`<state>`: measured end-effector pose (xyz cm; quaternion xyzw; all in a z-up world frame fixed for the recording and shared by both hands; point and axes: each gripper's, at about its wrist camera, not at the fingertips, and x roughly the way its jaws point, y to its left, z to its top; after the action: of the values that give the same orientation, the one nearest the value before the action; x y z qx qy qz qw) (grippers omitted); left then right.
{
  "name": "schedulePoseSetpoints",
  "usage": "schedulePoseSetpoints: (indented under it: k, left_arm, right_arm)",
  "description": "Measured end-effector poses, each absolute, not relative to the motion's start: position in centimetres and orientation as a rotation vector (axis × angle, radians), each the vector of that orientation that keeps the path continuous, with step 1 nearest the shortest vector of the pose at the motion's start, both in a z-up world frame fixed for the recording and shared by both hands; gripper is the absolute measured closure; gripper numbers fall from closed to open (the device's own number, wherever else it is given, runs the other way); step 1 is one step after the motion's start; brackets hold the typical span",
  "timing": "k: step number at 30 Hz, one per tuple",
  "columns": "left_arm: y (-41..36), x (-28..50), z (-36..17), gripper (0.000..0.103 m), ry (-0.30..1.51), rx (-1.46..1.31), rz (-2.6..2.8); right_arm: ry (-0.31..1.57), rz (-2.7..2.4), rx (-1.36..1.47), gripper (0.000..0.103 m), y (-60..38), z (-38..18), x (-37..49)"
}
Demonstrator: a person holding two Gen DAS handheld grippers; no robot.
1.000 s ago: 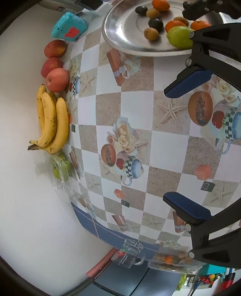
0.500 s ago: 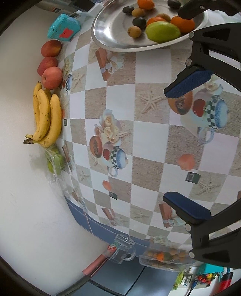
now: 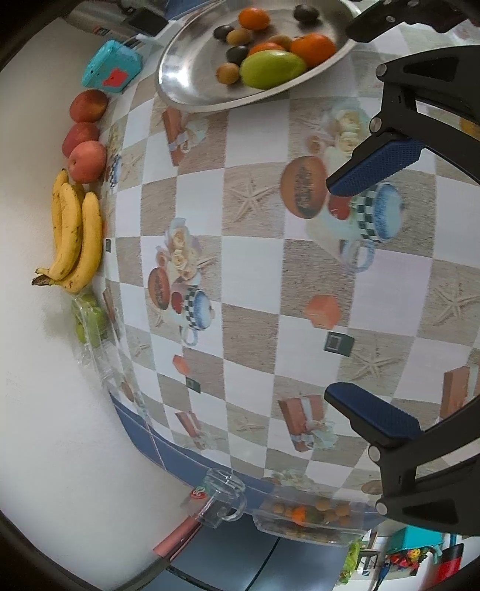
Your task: Organize fruits
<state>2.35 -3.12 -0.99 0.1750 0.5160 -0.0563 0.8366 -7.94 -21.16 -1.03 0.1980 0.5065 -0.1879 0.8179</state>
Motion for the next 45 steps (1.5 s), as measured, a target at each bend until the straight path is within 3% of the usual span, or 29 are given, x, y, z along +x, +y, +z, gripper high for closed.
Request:
schedulePoseSetpoints:
  k: [45]
  left_arm:
    - [-0.8, -0.2, 0.4, 0.001, 1.064, 0.296, -0.177]
  right_arm:
    - [1.014, -0.423, 0.393, 0.009, -20.4, 0.7, -10.4]
